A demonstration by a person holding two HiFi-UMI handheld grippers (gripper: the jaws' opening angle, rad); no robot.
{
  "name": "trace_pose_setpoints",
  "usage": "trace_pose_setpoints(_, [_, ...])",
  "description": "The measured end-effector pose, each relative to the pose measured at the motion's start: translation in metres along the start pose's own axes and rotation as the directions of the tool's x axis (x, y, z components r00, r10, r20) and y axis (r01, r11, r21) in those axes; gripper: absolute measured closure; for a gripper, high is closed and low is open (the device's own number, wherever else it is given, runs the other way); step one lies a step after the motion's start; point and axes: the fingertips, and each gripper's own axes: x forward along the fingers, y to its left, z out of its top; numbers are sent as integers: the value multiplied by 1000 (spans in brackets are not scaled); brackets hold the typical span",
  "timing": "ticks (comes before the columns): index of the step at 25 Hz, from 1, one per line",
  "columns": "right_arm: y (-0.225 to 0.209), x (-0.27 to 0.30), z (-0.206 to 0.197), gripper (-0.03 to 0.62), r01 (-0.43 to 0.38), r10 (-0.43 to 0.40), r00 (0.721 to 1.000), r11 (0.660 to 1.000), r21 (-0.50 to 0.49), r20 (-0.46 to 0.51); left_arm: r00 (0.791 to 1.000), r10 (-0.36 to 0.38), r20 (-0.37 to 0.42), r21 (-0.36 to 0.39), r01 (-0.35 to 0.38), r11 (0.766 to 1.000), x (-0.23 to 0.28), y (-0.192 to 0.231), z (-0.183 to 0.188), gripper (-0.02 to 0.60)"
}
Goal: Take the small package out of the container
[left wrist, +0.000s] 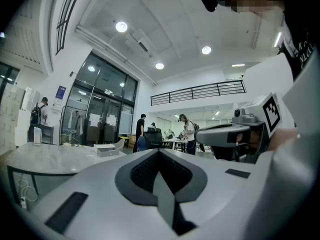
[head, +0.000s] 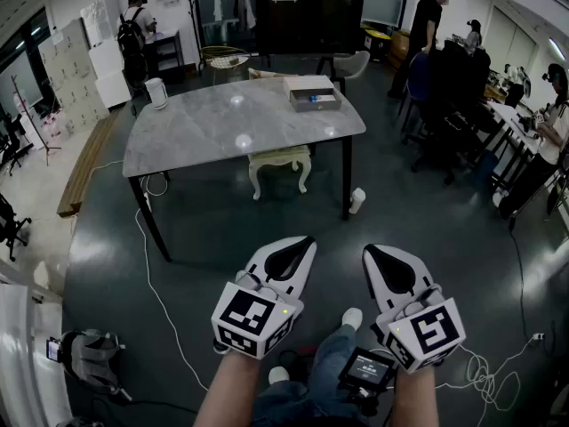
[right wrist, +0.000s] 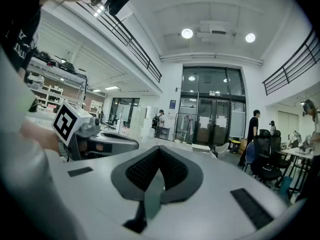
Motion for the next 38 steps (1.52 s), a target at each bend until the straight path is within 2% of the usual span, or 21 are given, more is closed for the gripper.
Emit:
trace_pose_setpoints(10, [-49, 20, -9, 569, 8, -9, 1000, 999, 42, 15, 999, 10, -32, -3, -10, 1000, 50, 11, -4, 569])
trace_pose_setpoints(13, [-65, 33, -12, 569, -4, 1, 999, 996, 85, 44, 999, 22, -45, -13, -22, 1000, 67, 22, -6, 569])
trace_pose_setpoints(19, [-112, 74, -16, 569, -45, 41, 998, 993, 107, 40, 996, 47, -79, -3, -47, 999, 121, 44, -5, 569])
trace_pose_setpoints(28, [-201, 142, -5, 569, -146, 139, 988, 984, 100, 70, 989, 127, -78, 18, -126, 992, 218, 85, 18, 569])
trace_pose_setpoints(33, [-249, 168, -3, 569, -178, 171, 981, 981, 73, 96, 979, 194, -60, 4, -194, 981, 265, 108, 25, 569])
trace_pose_setpoints(38, [-286, 183, -12, 569, -209, 204, 975, 976, 56, 86, 972, 230, -50, -34, -232, 972, 306, 117, 24, 569])
